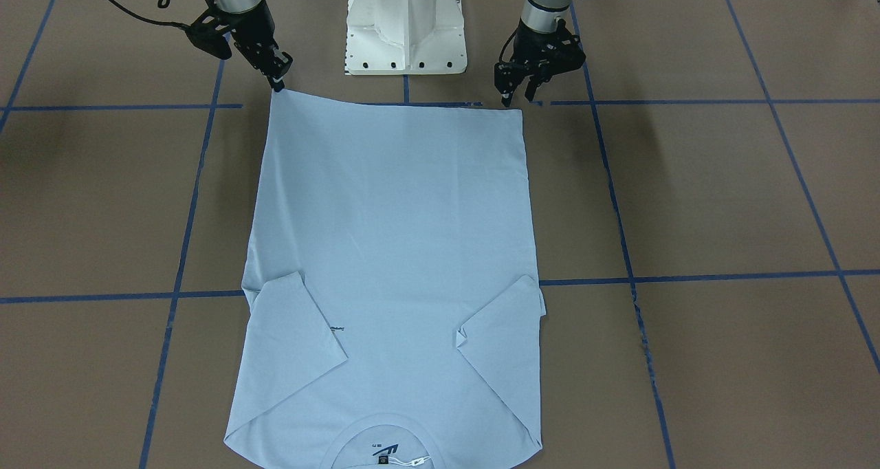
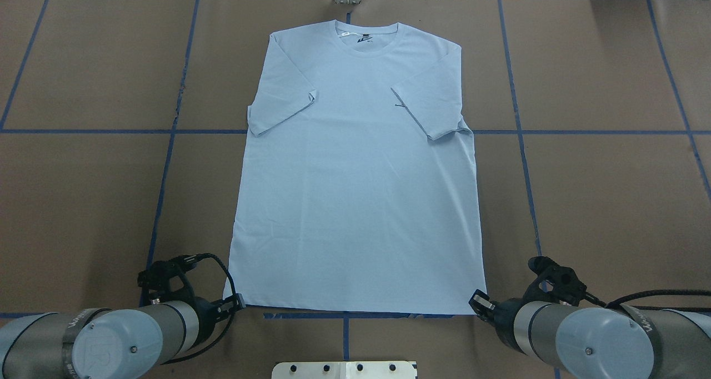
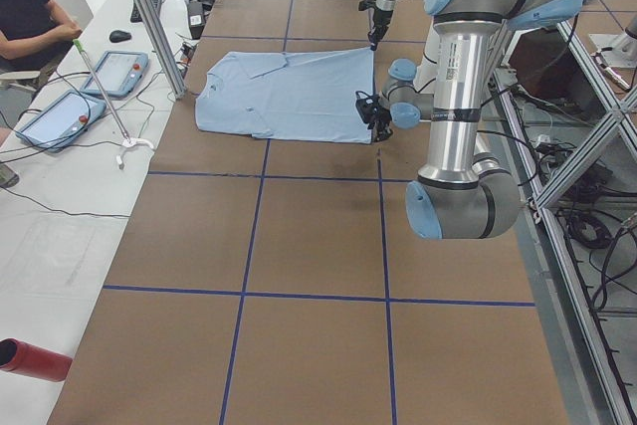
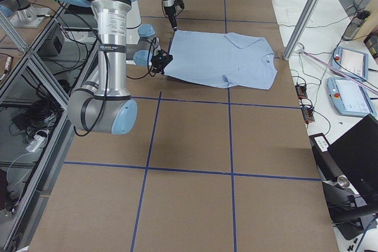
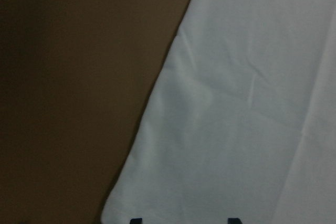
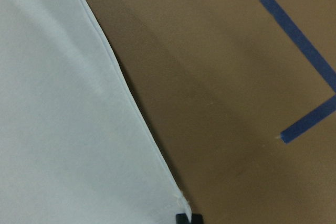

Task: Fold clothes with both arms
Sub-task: 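Grasp both hem corners nearest the robot with the left and right grippers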

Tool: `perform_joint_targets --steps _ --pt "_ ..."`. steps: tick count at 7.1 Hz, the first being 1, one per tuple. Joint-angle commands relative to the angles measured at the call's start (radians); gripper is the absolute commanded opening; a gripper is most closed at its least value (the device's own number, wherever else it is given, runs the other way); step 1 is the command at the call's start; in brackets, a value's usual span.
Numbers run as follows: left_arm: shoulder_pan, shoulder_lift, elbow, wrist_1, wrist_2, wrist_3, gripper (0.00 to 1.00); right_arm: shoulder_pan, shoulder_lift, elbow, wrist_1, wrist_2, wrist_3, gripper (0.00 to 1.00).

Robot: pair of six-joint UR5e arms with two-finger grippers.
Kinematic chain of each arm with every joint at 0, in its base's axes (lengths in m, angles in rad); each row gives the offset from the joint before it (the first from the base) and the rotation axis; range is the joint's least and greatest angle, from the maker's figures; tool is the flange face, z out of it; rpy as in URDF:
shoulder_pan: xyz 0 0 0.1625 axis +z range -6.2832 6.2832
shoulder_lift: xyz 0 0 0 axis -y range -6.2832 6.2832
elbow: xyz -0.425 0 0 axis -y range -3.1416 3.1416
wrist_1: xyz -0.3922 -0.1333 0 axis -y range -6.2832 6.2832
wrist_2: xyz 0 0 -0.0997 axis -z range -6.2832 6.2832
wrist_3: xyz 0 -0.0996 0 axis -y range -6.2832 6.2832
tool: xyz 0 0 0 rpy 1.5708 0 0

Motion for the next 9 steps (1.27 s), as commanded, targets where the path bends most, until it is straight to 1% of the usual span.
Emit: perform_joint_targets --steps 1,4,6,7,8,9 --pt "0.006 -0.026 0.007 0.042 0.01 0.006 0.61 0.001 -0.018 -0.003 0.0 0.002 0.0 0.0" --pt "-0.001 -0.036 0.018 0.042 0.013 0.017 0.59 -0.002 -0.019 -0.003 0.0 0.0 -0.002 0.0" --pt "-0.001 -0.081 0.059 0.042 0.024 0.017 0.58 -0.002 -0.018 -0.003 0.002 -0.001 -0.002 0.0" --pt "-0.001 -0.1 0.08 0.042 0.034 0.017 0.56 -0.002 -0.018 -0.001 0.002 -0.001 -0.002 0.0" --pt "-0.003 -0.1 0.078 0.042 0.034 0.017 0.49 -0.002 -0.016 -0.001 0.002 -0.001 0.0 0.0" --pt "-0.012 -0.1 0.07 0.044 0.034 0.015 0.09 -0.002 -0.015 0.001 0.002 -0.001 -0.002 0.0"
